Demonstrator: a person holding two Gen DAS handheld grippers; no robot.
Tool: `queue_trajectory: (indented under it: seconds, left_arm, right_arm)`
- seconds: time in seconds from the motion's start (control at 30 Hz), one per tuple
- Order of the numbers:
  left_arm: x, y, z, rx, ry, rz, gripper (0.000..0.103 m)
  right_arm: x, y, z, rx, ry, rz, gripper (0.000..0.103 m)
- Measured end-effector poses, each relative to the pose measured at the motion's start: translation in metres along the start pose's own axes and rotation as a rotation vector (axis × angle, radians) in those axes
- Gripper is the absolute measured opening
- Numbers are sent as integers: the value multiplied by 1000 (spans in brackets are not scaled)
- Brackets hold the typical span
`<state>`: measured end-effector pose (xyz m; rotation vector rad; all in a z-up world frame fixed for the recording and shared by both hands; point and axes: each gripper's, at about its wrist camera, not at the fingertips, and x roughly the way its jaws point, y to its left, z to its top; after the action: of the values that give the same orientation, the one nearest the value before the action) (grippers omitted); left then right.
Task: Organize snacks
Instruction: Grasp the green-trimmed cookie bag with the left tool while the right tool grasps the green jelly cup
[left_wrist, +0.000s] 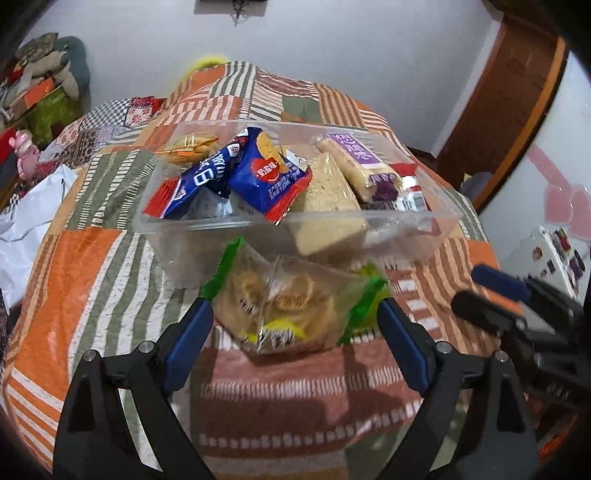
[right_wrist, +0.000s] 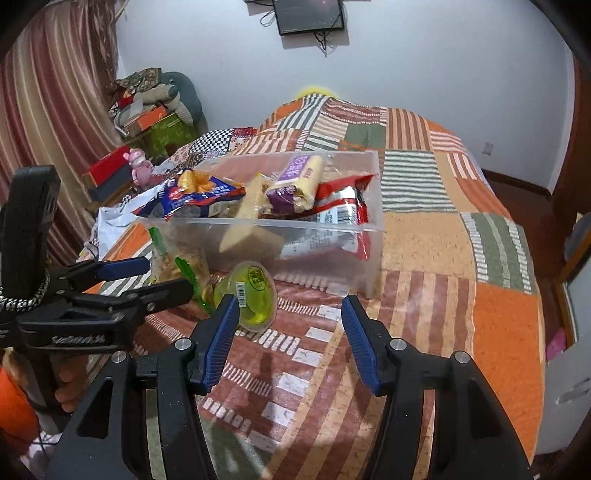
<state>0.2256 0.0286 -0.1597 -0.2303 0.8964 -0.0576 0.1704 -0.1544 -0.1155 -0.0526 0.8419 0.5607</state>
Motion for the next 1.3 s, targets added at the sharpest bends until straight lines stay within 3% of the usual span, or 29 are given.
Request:
queue_trajectory:
  seconds: [0.2, 0.37, 0.47, 0.53, 0.83, 1.2, 1.3]
  left_arm:
    - [21, 1, 2, -18, 28, 61, 92]
    - [18, 9, -4, -6, -3, 31, 91]
    - [16, 16, -6, 7, 1, 6, 85]
    - [14, 22, -6, 0, 2, 9, 73]
    - [-10, 41, -21, 7, -37, -1, 54]
    - [-33, 50, -34, 31, -74, -28, 53]
    - [-34, 54, -35, 21, -80, -46, 53]
  right_arm:
    - [6, -6, -3, 29, 20, 14, 54]
    - [9, 0, -6, 13, 42, 24, 54]
    - [14, 4, -6, 9, 64, 47, 54]
    - [17, 8, -6, 4, 75, 58, 54]
    - [36, 27, -1, -44, 113, 76, 54]
    - [62, 45, 3, -101, 150, 21, 54]
    - [69, 46, 5, -100, 165, -11, 49]
